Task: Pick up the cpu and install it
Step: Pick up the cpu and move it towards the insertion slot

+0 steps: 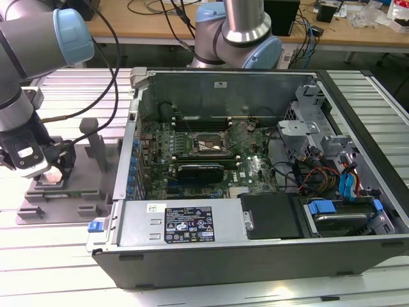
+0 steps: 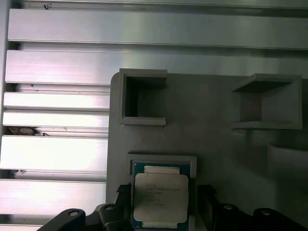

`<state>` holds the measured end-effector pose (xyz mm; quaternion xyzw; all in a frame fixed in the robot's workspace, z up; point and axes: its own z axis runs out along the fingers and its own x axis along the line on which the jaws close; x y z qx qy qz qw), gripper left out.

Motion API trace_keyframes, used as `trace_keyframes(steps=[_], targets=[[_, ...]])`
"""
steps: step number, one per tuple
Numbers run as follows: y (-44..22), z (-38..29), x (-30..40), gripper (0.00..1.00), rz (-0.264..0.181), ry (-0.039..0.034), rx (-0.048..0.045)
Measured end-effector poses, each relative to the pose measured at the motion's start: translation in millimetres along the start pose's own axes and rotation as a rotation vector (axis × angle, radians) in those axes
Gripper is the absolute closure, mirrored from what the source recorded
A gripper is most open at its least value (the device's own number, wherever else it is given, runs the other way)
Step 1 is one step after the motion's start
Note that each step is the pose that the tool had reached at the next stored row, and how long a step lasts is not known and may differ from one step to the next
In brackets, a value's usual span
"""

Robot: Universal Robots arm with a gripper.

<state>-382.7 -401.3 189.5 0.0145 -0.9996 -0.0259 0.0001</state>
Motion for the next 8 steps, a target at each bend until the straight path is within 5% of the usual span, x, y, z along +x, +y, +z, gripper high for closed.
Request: trace_keyframes(steps=[8], targets=[[-0.1,1.1,0.0,0.34,0.000,0.0000,-0.0030]])
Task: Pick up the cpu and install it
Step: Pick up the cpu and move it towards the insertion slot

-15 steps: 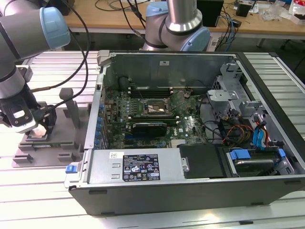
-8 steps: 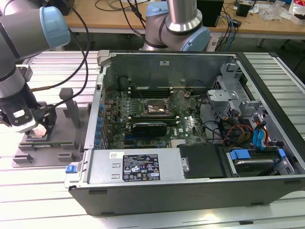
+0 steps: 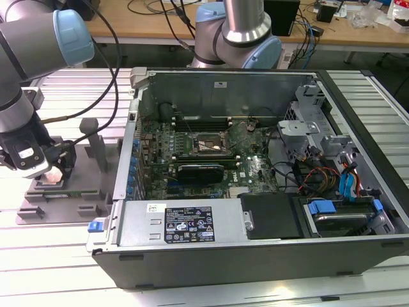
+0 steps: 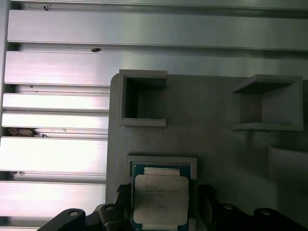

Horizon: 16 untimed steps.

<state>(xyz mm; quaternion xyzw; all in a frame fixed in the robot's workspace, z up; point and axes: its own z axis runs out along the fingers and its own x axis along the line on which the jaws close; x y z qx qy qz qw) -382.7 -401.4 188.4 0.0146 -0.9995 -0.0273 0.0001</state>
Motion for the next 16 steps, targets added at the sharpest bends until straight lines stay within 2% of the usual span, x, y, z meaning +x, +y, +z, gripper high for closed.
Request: trace_keyframes(steps=[5,6,14,16], targets=[[0.1,0.1,0.2,0.35,0.000,0.0005,0.0001],[0.1,0.1,0.2,0.42,0.000,0.0003,0.0001],[0.1,0.3,2.8,0.42,0.000,-0.0026,-0.0016],[0.1,0.2,2.9,0.45,0.000,-0.0025,-0.0015]])
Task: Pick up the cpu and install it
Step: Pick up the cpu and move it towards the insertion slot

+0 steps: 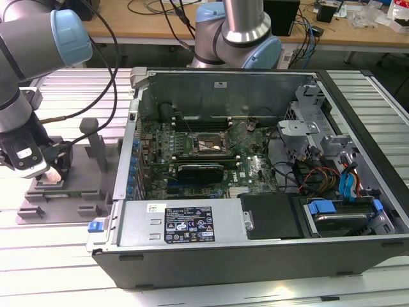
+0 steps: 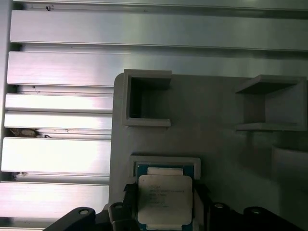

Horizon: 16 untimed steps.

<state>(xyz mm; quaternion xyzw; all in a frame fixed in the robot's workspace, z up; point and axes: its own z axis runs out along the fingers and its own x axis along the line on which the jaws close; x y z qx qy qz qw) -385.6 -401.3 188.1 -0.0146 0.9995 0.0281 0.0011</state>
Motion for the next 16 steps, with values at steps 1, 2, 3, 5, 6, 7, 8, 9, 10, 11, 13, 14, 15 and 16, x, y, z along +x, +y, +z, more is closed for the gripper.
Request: trace_keyframes(steps=[1,2,3,5,6,7,8,9,10,11,13,14,15,16], targets=[[0.0,0.0,0.0,0.45,0.000,-0.0001,0.0000],[0.0,0.0,0.0,0.45,0.000,-0.0001,0.0000],[0.0,0.0,0.0,0.45,0.000,-0.0001,-0.0001],[0.0,0.1,0.0,0.45,0.000,-0.0003,-0.0002],[-0.1,0.2,0.3,0.45,0.000,-0.0006,-0.0002],[0.0,0.1,0.5,0.45,0.000,-0.0002,0.0000],[0.3,0.1,2.5,0.45,0.000,-0.0004,-0.0001],[0.4,0.0,3.4,0.45,0.000,-0.0001,0.0000],[0.4,0.1,3.4,0.45,0.000,-0.0002,-0.0001],[0.5,0.1,3.6,0.45,0.000,-0.0004,0.0000],[1.1,0.1,5.1,0.45,0.000,-0.0004,0.0000],[1.4,0.1,5.8,0.45,0.000,-0.0006,0.0000],[1.9,0.2,7.3,0.45,0.000,-0.0006,0.0000],[2.2,0.2,8.6,0.45,0.000,-0.0007,-0.0001]])
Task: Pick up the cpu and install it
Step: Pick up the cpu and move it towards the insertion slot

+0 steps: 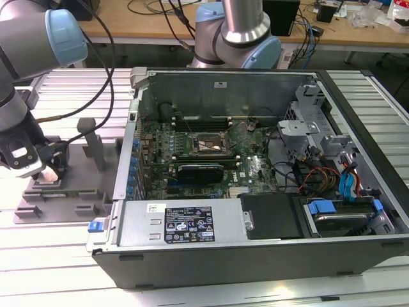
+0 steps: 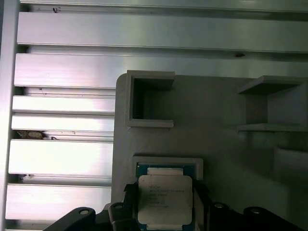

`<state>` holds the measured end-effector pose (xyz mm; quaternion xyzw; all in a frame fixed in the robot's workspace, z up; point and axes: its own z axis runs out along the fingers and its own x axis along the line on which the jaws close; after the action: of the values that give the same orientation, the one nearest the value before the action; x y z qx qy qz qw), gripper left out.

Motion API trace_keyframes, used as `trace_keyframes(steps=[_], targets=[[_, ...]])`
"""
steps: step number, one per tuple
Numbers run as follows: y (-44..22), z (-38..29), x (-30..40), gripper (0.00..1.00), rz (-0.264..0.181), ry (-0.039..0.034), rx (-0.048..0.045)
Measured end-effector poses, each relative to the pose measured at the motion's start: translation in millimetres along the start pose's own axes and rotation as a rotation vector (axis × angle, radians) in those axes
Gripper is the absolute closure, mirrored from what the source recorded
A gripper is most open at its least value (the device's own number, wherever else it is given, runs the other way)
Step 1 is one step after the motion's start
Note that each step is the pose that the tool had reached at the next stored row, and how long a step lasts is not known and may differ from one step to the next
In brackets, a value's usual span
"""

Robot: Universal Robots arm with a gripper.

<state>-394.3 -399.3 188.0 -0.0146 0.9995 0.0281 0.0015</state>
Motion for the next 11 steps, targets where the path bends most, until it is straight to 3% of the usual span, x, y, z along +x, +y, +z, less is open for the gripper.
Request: trace_keyframes(steps=[11], targets=[[0.1,-1.6,-0.7,0.45,0.000,-0.0004,-0.0001]])
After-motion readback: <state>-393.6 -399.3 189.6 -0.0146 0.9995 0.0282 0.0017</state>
